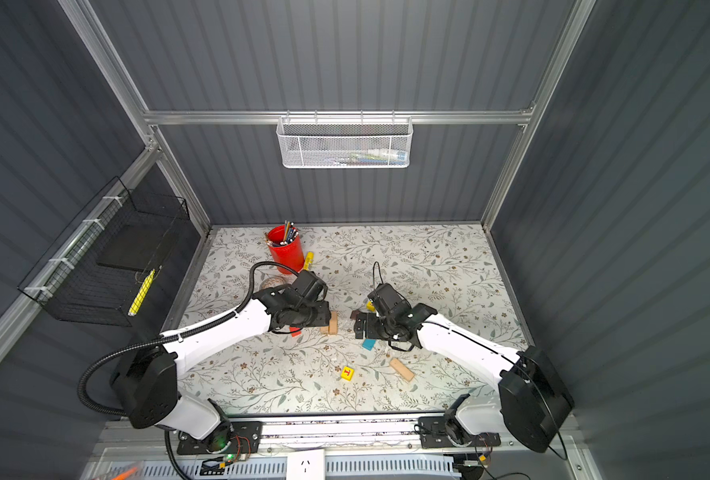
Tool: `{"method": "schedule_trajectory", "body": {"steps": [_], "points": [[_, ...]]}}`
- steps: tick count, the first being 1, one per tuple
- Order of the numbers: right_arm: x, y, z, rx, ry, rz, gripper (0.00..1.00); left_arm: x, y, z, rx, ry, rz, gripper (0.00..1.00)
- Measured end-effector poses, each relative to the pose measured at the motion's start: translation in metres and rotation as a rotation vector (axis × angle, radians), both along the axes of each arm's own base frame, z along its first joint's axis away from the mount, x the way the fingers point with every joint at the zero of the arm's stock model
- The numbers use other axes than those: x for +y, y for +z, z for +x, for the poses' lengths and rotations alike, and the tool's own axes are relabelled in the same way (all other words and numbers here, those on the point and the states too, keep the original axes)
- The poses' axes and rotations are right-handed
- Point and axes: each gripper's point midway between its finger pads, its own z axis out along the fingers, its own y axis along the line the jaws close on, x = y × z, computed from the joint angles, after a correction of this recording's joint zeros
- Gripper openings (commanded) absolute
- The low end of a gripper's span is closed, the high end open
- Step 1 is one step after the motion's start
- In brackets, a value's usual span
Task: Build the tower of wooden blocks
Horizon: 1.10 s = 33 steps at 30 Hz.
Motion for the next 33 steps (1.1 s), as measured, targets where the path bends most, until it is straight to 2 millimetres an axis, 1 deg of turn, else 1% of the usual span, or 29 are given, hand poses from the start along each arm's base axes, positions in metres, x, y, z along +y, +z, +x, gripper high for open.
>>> {"method": "schedule_trajectory", "body": {"steps": [5,8,12,15,20,24,29,33], "points": [[-0.022,0.002,-0.016,0.032,-0.02,-0.041,0.99,-0.018,0.014,-0.021,-0.05,-0.092,-0.024,0.69],[-0.037,-0.004,-0.027,0.063,-0.043,-0.062,0.99,-0.025,0.015,-0.033,-0.069,-0.13,-0.046,0.74],[-0.058,-0.019,-0.044,0.118,-0.086,-0.086,0.99,-0.022,0.01,-0.043,-0.075,-0.152,-0.053,0.81],[-0.068,-0.028,-0.052,0.156,-0.109,-0.103,0.99,-0.024,0.009,-0.045,-0.084,-0.166,-0.057,0.85],[-0.073,-0.038,-0.062,0.207,-0.121,-0.112,0.99,-0.025,0.005,-0.045,-0.095,-0.182,-0.058,0.93],[-0.076,-0.052,-0.071,0.266,-0.131,-0.127,0.99,-0.027,0.006,-0.044,-0.107,-0.187,-0.062,0.99],[-0.077,-0.067,-0.081,0.334,-0.128,-0.147,0.98,-0.025,0.005,-0.043,-0.115,-0.182,-0.057,1.0],[-0.073,-0.071,-0.085,0.353,-0.111,-0.134,0.96,-0.022,0.007,-0.042,-0.128,-0.174,-0.056,1.0]]}}
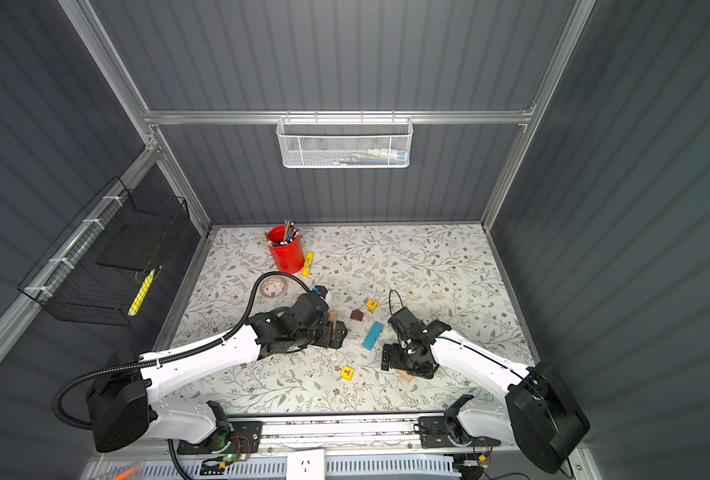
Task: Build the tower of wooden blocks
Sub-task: 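Lower the right gripper onto the light wood block marked 58 and close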
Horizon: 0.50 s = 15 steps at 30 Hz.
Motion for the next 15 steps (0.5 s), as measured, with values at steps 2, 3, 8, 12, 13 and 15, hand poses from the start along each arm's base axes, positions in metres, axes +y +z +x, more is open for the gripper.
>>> {"method": "schedule_trajectory", "body": {"steps": [2,3,8,12,13,15], "points": [[0.003,-0.001,-0.002,0.006,0.012,0.005,0.95,0.002,0.001,0.0,-0.008,0.005,0.0,1.0],[0.005,-0.002,-0.003,0.01,0.022,0.005,0.94,0.003,0.002,0.0,-0.013,0.008,0.0,1.0],[0.017,-0.004,-0.011,0.019,0.079,0.005,0.9,0.006,0.004,0.002,-0.028,0.02,0.004,1.0],[0.03,-0.001,-0.011,0.007,0.12,-0.01,0.85,0.009,0.004,0.004,-0.038,0.031,0.015,1.0],[0.033,0.0,-0.01,0.001,0.124,-0.014,0.84,0.01,0.004,0.004,-0.041,0.034,0.017,1.0],[0.033,0.002,-0.007,-0.013,0.125,-0.034,0.77,0.013,0.004,0.005,-0.048,0.041,0.023,1.0]]}}
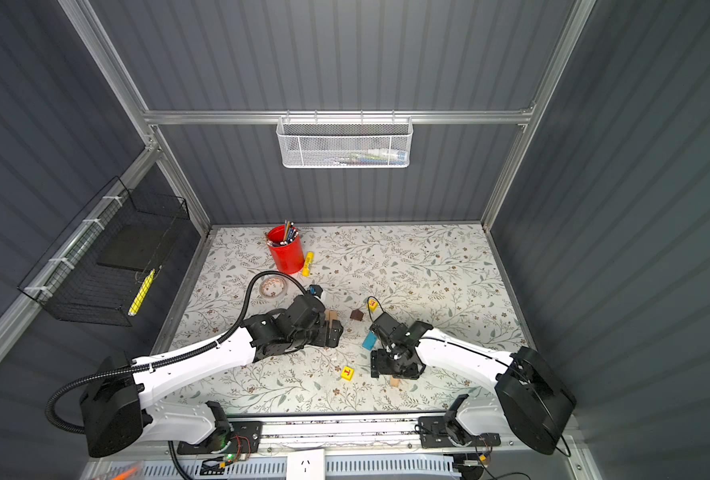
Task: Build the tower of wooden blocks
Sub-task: 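Lower the right gripper onto the light wood block marked 58 and close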
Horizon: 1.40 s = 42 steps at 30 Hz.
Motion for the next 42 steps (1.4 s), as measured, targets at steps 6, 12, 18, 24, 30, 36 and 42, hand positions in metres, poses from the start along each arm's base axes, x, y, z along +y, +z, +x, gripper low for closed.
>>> {"method": "schedule_trajectory", "body": {"steps": [6,12,18,24,30,36,42], "points": [[-0.014,-0.003,0.005,-0.028,-0.013,-0.079,0.69,0.006,0.004,0.0,-0.02,0.015,0.003,1.0],[-0.018,-0.006,0.005,-0.021,-0.056,-0.106,0.56,0.01,0.006,0.001,-0.032,0.025,0.008,1.0],[-0.023,-0.007,0.004,-0.01,-0.126,-0.126,0.5,0.014,0.006,0.001,-0.04,0.035,0.013,1.0],[-0.024,-0.007,0.005,-0.006,-0.183,-0.13,0.45,0.017,0.009,0.001,-0.05,0.043,0.007,1.0],[-0.023,-0.009,0.005,-0.003,-0.222,-0.117,0.44,0.017,0.009,0.001,-0.046,0.051,0.002,1.0],[-0.02,-0.014,0.007,0.007,-0.241,-0.114,0.42,0.017,0.008,0.001,-0.044,0.054,0.001,1.0],[-0.019,-0.019,0.007,0.015,-0.243,-0.12,0.37,0.017,0.008,0.001,-0.049,0.056,-0.001,1.0]]}}
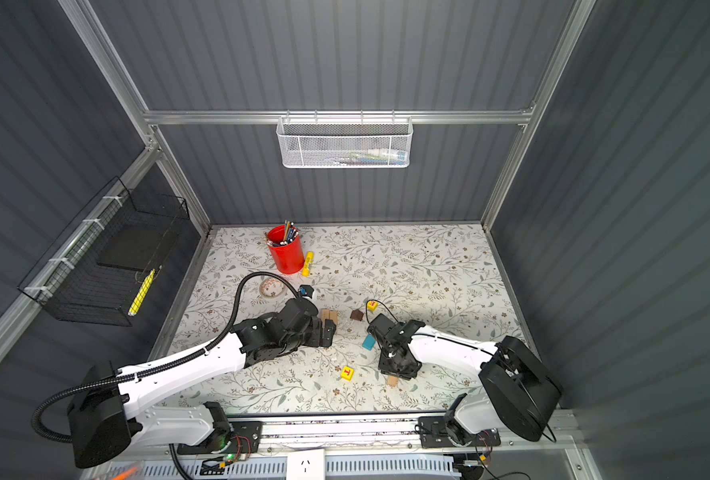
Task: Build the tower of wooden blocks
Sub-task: 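Lower the right gripper onto the light wood block marked 58 and close, then lift the block marked 58 and carry it toward the upright bars with the right gripper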
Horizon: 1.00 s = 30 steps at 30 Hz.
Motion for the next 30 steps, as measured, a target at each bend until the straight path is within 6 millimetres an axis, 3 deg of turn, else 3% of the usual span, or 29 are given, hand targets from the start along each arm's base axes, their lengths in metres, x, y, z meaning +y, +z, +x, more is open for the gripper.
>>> {"method": "schedule_trajectory", "body": {"steps": [12,16,24,30], "points": [[-0.001,0.001,0.001,-0.012,0.043,-0.005,0.25,0.0,0.0,0.0,0.008,0.021,-0.016,1.0],[0.002,0.012,0.007,-0.037,0.074,-0.002,0.23,0.002,0.003,0.001,0.003,0.035,-0.026,0.99],[0.04,0.061,0.044,-0.154,0.169,0.086,0.22,0.016,0.018,0.013,-0.004,0.091,-0.091,0.88],[0.075,0.078,0.071,-0.188,0.232,0.139,0.22,0.027,0.012,0.025,0.033,0.127,-0.136,0.79]]}}
